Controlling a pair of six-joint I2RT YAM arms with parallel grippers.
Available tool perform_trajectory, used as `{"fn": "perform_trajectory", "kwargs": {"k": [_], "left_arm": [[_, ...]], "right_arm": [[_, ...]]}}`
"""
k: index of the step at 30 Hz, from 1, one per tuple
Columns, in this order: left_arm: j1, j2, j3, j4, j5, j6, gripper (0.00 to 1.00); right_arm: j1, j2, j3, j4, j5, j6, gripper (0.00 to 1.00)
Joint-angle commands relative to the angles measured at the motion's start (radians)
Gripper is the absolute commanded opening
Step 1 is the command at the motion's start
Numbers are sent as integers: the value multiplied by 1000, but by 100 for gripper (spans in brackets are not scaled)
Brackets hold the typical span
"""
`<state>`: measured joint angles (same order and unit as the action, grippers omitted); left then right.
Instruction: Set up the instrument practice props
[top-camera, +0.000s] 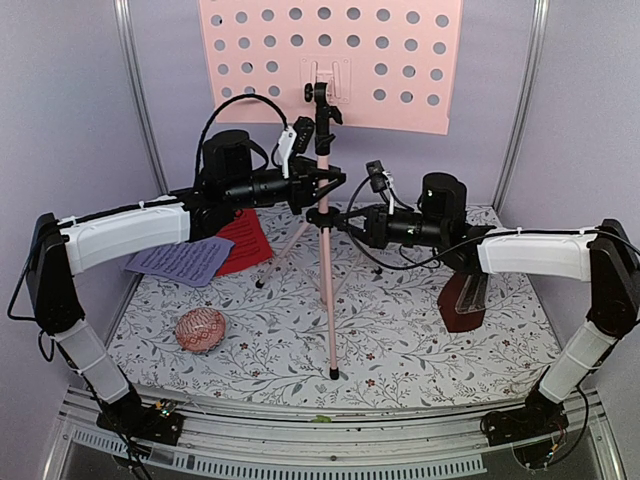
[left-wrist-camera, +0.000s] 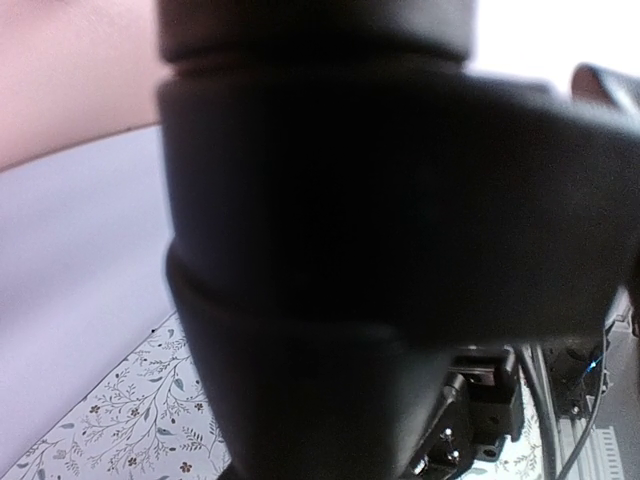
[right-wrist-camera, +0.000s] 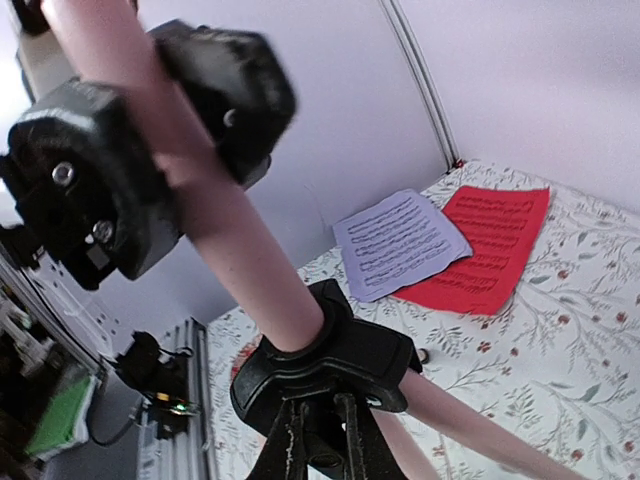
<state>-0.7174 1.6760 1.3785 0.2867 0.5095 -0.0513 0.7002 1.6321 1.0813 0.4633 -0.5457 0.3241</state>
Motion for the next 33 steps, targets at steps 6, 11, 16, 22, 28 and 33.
{"fn": "perform_trajectory", "kwargs": {"k": [6,11,16,22,28,33], "left_arm": [[0,4,-19,-67,35,18,0],[0,9,-21,-57,35,14,0],[1,9,-21,-53,38,10,0],[3,5,-16,-63,37,15,0],[3,0,-11,-71,37,15,0],[4,-3,-7,-74,34,16,0]], "right_arm": [[-39,5,-13,119,15,823,0],[-31,-3,-23,200,43,968,0],[-27,-43,-9,162,141,785,12],[-26,-93,-16,117,253,432,49],[-27,-121,-37,118,285,129,59],[-25,-145,-71,181,260,-131,61]]}}
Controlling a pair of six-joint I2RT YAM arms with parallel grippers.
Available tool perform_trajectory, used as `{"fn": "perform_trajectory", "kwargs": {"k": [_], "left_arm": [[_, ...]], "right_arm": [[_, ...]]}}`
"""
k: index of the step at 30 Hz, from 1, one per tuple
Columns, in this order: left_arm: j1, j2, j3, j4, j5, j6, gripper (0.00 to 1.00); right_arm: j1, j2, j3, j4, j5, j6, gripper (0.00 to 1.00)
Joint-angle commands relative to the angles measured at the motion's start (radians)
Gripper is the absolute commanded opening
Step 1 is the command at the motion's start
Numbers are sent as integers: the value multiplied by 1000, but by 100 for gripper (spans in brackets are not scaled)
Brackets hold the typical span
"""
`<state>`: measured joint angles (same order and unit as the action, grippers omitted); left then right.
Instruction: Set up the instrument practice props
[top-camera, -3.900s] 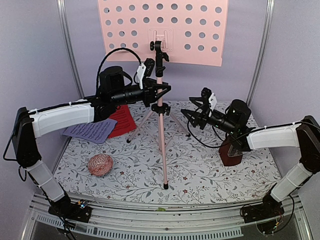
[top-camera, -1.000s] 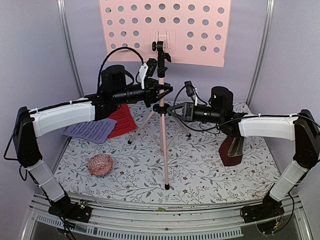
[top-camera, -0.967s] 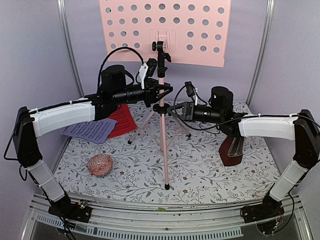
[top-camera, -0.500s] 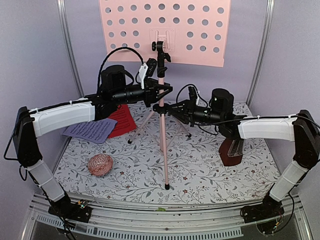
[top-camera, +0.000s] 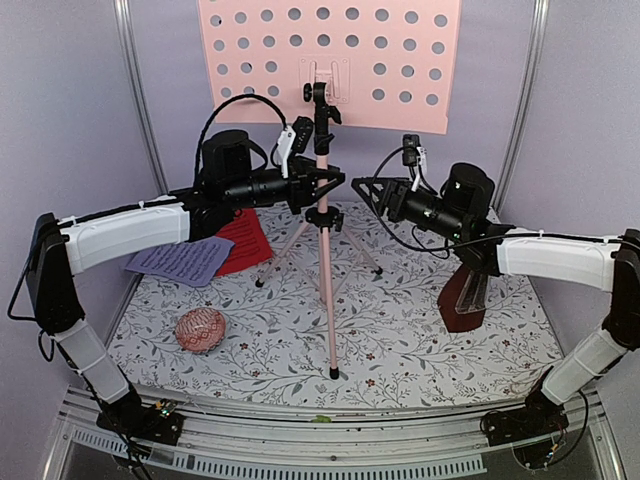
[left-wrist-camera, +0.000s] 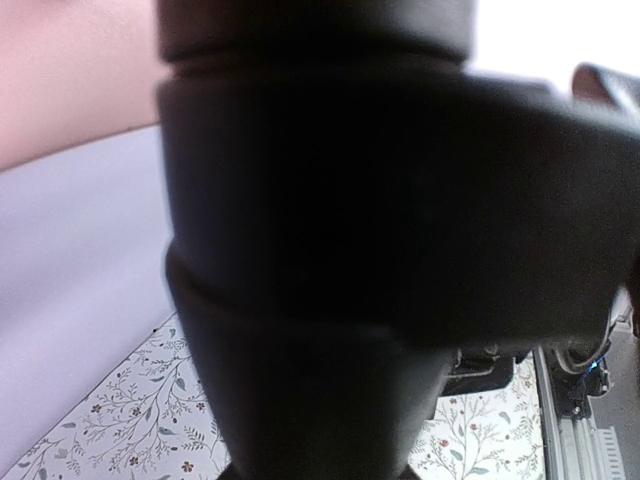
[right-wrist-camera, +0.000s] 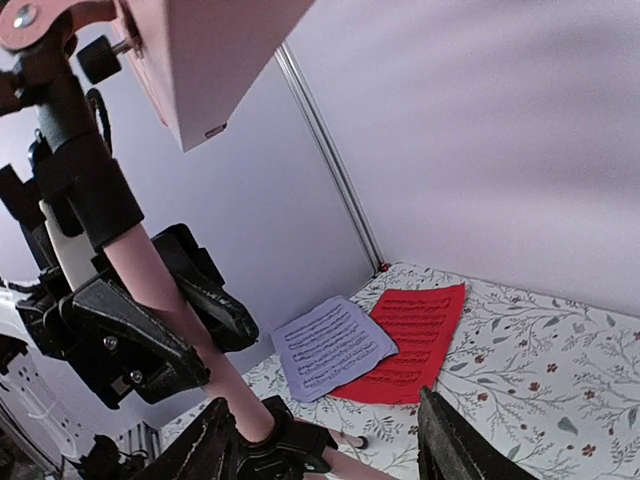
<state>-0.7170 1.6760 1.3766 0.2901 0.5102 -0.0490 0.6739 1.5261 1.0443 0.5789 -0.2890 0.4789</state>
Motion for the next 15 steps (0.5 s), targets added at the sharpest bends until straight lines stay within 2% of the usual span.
{"fn": "perform_trajectory", "kwargs": {"k": [1,5,9,11,15], "left_arm": [[4,-3,-5,-78,33,13,0],[4,-4,-4,-78,35,6,0],[4,-4,-2,-78,39,3,0],[4,-2,1,-79,39,2,0],[4,3,5,-79,42,-4,0]], "right_arm": [[1,-47,-49,89,-7,-372,62],[3,-77,-134,201,-62,-669,63],[10,-84,-173,212,-104,-938,64],[26,-79,-189,212,-84,-1082,64],[65,-37,-202,222,12,-1470,65]]}}
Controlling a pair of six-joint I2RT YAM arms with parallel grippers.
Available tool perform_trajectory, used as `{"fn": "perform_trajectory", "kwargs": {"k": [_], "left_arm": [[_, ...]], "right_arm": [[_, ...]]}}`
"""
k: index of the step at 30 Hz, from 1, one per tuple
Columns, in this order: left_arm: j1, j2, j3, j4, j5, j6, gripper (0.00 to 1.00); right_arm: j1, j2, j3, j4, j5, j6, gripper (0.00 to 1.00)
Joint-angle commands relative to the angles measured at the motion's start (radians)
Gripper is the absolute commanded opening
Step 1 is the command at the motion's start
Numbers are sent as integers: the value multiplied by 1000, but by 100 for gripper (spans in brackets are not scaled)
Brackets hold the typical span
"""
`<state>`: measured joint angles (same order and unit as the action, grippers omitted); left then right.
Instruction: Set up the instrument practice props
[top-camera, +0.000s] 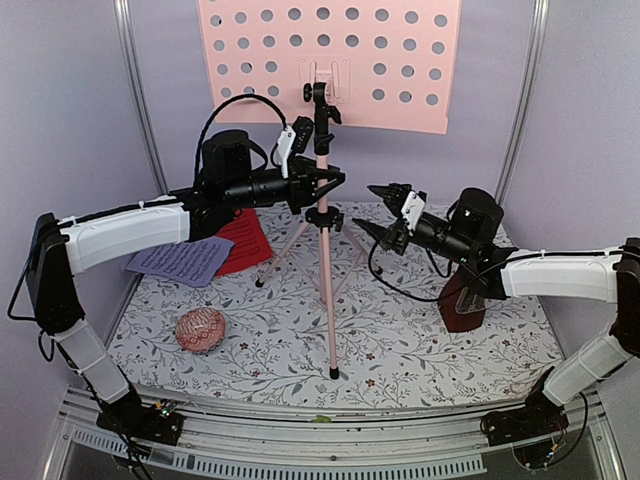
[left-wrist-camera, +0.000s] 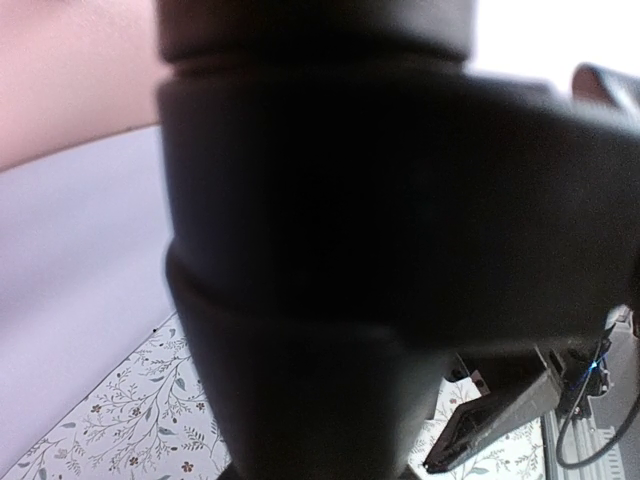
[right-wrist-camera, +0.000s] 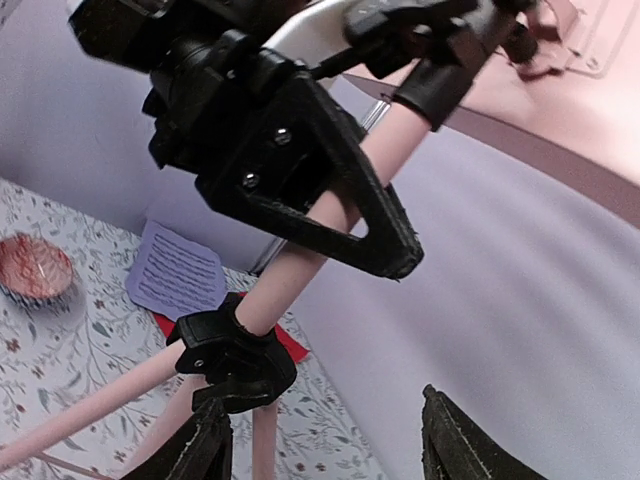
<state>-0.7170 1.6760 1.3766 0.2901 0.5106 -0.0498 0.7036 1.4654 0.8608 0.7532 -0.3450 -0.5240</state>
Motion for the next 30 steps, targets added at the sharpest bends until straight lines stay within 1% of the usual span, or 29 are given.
{"fn": "perform_trajectory", "kwargs": {"k": [1,4,9,14,19,22,25,27,29,30], "left_arm": [[4,5,8,-79,42,-4,0],[4,9,14,-83,42,-4,0],[4,15,19,-82,44,-7,0],[2,19,22,-79,45,-10,0],[2,19,22,-81,48,-12,0],[2,18,21,-83,49,-12,0],[3,17,19,-83,52,-12,0],[2,14,16,-83,52,-12,0],[2,12,15,-84,54,-12,0],[3,10,13,-85,54,-10,0]], "right_arm": [[40,35,-17,60,86,-519,65],[48,64,-26,117,107,-656,65],[61,115,-25,197,127,-804,64],[75,157,-10,237,129,-883,63],[94,175,2,238,108,-931,57],[103,191,17,229,105,-955,56],[106,211,35,223,105,-966,51],[108,218,46,210,102,-966,46],[109,225,56,198,110,-963,37],[108,228,60,196,116,-961,30]]}}
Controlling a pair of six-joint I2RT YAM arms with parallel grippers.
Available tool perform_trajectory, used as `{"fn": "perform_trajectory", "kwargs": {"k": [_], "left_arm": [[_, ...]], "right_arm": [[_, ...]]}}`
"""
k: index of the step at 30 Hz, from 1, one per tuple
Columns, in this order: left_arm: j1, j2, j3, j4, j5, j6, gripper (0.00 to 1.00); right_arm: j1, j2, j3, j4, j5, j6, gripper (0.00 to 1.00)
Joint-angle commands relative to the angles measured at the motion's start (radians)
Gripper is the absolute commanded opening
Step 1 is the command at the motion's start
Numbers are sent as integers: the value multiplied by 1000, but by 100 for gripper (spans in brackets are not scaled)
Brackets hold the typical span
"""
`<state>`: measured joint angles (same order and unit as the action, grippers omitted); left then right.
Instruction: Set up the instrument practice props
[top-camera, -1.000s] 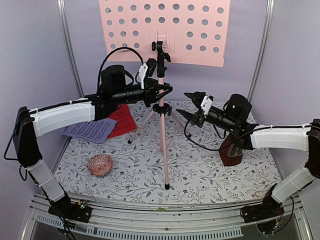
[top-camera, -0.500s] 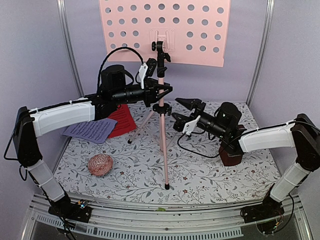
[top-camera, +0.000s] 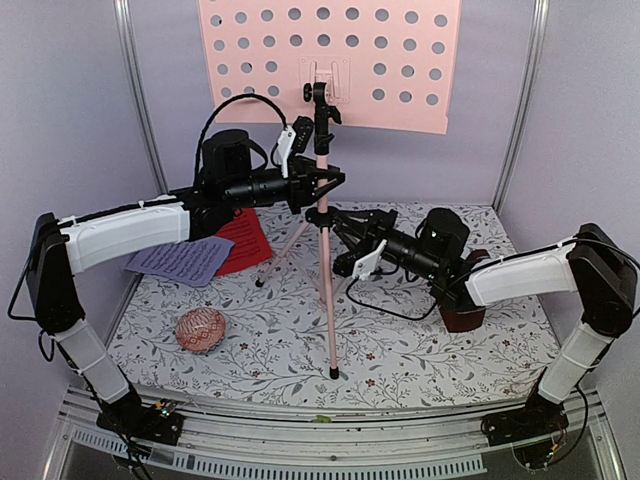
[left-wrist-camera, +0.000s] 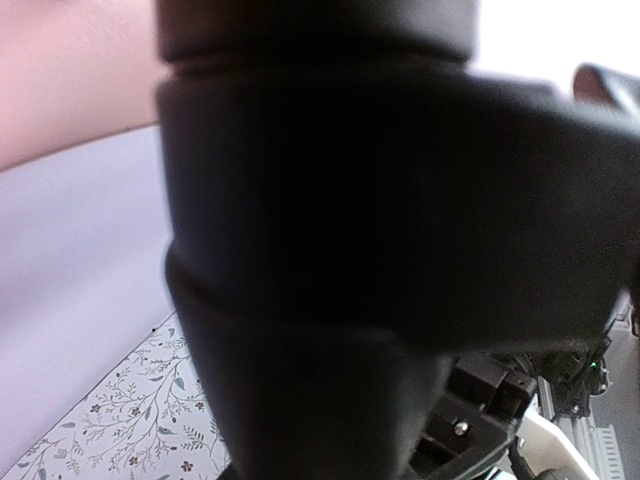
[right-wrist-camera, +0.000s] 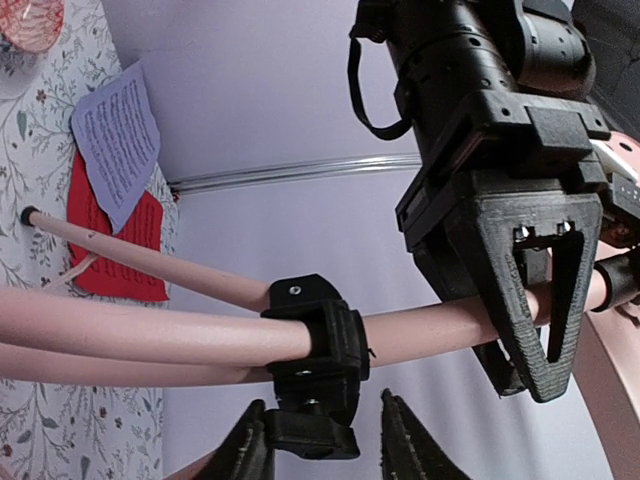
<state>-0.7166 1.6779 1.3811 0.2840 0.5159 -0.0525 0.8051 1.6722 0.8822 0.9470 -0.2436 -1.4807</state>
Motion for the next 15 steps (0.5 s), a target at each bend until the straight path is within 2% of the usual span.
{"fn": "perform_trajectory", "kwargs": {"k": [1,2,3,5,8,10,15], "left_arm": [[2,8,9,-80,50,-6,0],[2,7,9,-80,53,-5,0],[2,8,9,-80,54,-4,0],[2,8,9,-80,58,-3,0],[3,8,9,-79,60,1,0],[2,7,7,-78,63,2,0],[2,9,3,-73,64,5,0]], "right_arm": [[6,21,40,2,21,-1,23],[6,21,40,0,26,4,14],[7,19,39,-3,29,7,10],[7,13,38,-16,32,20,9],[7,-1,39,-41,37,57,1],[7,-17,43,-65,30,98,0],[7,-72,103,-228,-19,366,0]]}}
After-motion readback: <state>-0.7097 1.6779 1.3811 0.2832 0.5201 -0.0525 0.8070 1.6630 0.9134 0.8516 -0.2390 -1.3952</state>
